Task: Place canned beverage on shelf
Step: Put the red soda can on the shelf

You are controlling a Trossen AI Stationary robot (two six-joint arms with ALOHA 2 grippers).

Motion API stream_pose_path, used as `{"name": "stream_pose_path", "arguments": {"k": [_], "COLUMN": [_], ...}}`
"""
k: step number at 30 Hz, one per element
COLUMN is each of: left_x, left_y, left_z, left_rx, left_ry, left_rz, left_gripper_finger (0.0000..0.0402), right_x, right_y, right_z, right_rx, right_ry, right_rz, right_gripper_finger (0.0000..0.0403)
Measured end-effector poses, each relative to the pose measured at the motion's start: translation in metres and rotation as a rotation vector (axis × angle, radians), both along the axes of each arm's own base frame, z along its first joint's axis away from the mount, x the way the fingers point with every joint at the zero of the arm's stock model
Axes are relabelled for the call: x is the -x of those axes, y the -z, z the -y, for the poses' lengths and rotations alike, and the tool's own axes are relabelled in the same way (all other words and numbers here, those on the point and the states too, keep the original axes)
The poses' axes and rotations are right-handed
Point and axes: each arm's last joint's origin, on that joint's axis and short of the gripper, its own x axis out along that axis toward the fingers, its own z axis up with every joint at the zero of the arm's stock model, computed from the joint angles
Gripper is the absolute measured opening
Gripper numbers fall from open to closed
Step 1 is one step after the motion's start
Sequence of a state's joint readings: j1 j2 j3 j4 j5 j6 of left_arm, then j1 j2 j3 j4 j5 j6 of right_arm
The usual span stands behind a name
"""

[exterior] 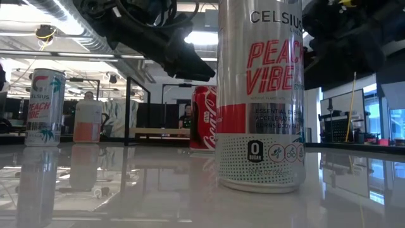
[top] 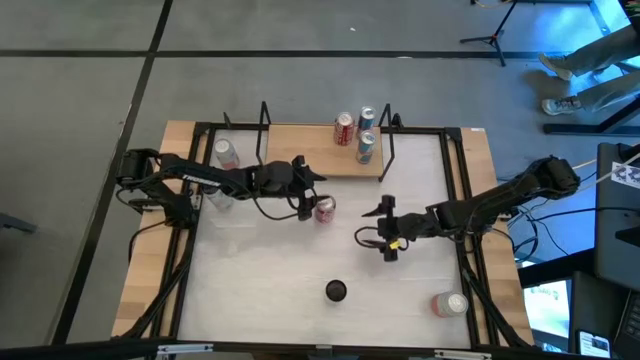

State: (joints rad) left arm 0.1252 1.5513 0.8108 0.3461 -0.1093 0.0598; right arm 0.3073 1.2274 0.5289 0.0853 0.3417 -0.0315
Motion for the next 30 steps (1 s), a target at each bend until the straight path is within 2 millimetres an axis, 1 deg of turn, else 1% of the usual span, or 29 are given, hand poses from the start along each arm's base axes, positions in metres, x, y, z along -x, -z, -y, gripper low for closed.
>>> {"name": "stream_pose_path", "arguments": {"k": [7, 10, 12, 16, 20, 25, 30], "left_x": [-0.002, -0.002, -0.005, -0.012, -0.014, -0.013, -0.011], "left_y": [-0.002, -0.002, -0.007, -0.019, -0.024, -0.022, -0.017], "left_z": [0.006, 0.011, 0.016, 0.025, 0.032, 0.035, 0.029], "left_rx": [0.034, 0.04, 0.04, 0.04, 0.02, 0.02, 0.04], "left_ry": [-0.005, 0.008, 0.023, 0.031, -0.047, -0.036, -0.048], "left_rz": [0.034, 0.034, 0.044, 0.038, 0.023, 0.003, -0.042], "left_gripper_finger": [0.0253, 0.0253, 0.0256, 0.0276, 0.0305, 0.0323, 0.0326], "right_x": [0.0, 0.0, 0.0, 0.0, 0.001, 0.001, 0.002], "right_y": [0.0, 0.0, 0.0, 0.0, 0.001, 0.002, 0.003], "right_z": [0.0, 0.0, 0.0, 0.0, 0.0, 0.0, 0.001], "right_rx": [0.008, 0.009, 0.009, 0.009, 0.005, 0.008, 0.011], "right_ry": [0.011, 0.011, 0.011, 0.011, 0.003, 0.002, 0.002], "right_rz": [-0.001, -0.003, -0.004, -0.005, -0.01, -0.022, -0.034], "right_gripper_finger": [0.0337, 0.0337, 0.0337, 0.0337, 0.0337, 0.0337, 0.0337]}}
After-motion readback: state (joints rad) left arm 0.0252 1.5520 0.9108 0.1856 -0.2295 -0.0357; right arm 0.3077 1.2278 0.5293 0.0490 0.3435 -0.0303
